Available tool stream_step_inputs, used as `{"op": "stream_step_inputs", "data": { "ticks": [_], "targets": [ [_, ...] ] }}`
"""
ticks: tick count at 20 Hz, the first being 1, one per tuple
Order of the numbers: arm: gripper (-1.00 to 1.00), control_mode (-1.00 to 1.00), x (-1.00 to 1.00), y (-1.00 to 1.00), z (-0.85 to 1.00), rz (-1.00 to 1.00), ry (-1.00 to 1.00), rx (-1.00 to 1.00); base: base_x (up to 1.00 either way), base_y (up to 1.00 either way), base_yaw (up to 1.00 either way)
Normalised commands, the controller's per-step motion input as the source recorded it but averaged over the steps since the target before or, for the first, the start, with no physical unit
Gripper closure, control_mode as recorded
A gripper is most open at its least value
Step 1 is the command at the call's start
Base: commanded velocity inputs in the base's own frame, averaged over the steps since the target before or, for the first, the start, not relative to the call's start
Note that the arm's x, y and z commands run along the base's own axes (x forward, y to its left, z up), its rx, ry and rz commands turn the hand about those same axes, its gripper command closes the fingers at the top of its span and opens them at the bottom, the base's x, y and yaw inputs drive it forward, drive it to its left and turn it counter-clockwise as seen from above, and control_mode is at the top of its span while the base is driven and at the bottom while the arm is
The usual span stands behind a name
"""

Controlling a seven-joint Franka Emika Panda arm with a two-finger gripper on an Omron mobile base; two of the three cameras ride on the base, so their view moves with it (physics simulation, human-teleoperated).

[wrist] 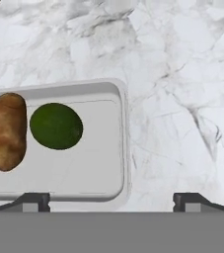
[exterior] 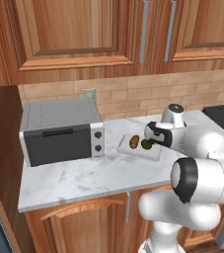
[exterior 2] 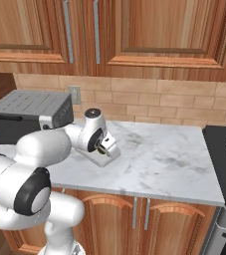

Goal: Take the potato and lime out of the freezer and place them in the tupperware container on the counter. Then put the tupperware containing the vegetables back in the freezer.

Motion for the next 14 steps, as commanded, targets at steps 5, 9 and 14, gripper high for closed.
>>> {"op": "stream_step_inputs", "data": {
  "ticks": [5,9,14],
  "targets": [
    [-1.00,-1.00,0.00,-0.18,-0.19,0.00,0.05,0.00,0.00,0.00,0.00],
    [-1.00,-1.00,0.00,-0.02,-0.23,0.00,0.02,0.00,0.00,0.00,0.00],
    [-1.00,-1.00,0.09,0.00,-0.24,0.00,0.00,0.00,0.00,0.00,0.00]
  ]
}}
